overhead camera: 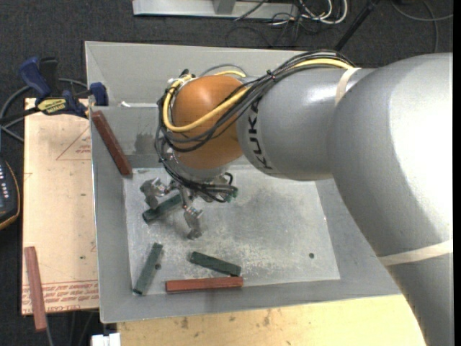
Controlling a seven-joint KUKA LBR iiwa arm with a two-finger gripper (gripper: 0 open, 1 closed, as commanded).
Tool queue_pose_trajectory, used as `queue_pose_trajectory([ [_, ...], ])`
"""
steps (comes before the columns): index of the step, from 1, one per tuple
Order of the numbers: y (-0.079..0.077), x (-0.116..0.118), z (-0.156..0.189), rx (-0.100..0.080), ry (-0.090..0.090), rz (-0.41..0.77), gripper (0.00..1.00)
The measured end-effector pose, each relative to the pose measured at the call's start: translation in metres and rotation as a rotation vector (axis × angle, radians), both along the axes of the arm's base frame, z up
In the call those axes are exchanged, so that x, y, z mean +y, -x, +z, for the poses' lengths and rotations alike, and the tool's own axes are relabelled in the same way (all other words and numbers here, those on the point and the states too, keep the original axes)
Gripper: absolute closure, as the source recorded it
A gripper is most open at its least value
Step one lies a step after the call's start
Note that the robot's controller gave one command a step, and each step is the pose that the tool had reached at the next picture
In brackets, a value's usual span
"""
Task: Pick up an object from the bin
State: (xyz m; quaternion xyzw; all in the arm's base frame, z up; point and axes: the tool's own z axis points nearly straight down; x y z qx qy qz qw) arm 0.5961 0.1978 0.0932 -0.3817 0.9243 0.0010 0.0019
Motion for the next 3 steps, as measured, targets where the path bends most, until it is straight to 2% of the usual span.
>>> queue_pose_trajectory([
  [1, -0.048, -0.005, -0.023, -0.001, 0.001, 0.318, 0.00],
  [2, -0.049, -0.005, -0.022, -0.001, 0.000, 0.317, 1.00],
  [3, -0.019, -0.047, 0.129, -0.010, 0.002, 0.372, 1.00],
])
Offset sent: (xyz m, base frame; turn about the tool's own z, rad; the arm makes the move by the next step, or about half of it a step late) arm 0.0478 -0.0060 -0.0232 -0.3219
